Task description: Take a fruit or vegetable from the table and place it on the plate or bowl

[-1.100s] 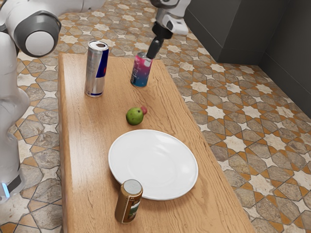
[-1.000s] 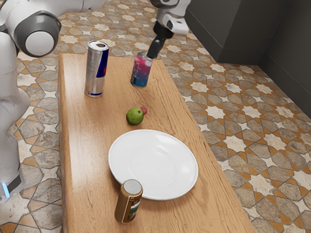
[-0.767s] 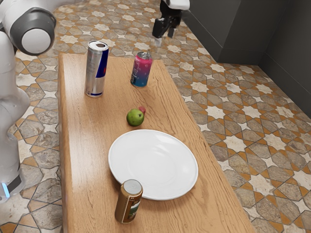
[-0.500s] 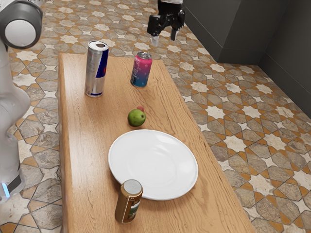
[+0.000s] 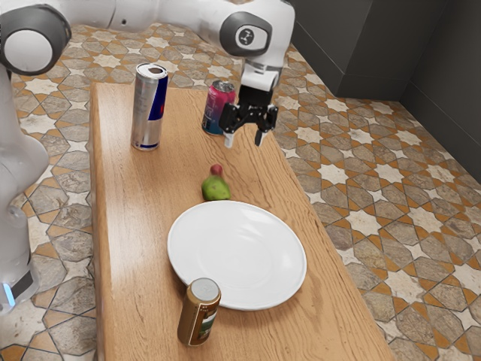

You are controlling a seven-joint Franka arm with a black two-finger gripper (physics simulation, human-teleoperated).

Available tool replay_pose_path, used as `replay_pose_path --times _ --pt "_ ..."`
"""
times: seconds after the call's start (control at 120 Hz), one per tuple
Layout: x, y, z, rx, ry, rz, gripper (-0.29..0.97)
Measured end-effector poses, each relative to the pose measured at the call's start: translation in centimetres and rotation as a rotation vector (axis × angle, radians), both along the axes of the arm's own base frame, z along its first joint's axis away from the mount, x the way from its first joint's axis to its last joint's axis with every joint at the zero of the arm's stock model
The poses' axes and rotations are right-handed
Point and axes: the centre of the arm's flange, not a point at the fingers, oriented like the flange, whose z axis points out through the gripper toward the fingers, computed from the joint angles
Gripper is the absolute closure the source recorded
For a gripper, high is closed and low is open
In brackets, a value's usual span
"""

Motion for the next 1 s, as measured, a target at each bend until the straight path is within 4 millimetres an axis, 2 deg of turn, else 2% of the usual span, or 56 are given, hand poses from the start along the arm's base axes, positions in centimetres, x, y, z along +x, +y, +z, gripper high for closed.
replay_pose_path --times 0.2,0.292,0.367,0.508,0.583,0.708,0.858,1.0 --pt "-1.4 2.6 -4.3 -0.016 0.056 0.017 0.00" --pt "-1.8 3.3 -5.5 -0.019 0.064 0.019 0.00" --pt "-1.7 2.5 -5.8 -0.019 0.061 -0.004 0.00" --pt "-1.4 -0.9 -6.7 -0.023 0.070 -0.079 0.00" --pt "-1.6 -1.9 -7.4 -0.027 0.080 -0.103 0.00" --pt "-2.0 -1.4 -8.6 -0.030 0.090 -0.099 0.00" --pt "-2.1 -0.5 -9.0 -0.031 0.084 -0.087 0.00" --pt "-2.0 -1.5 -8.8 -0.032 0.076 -0.111 0.00"
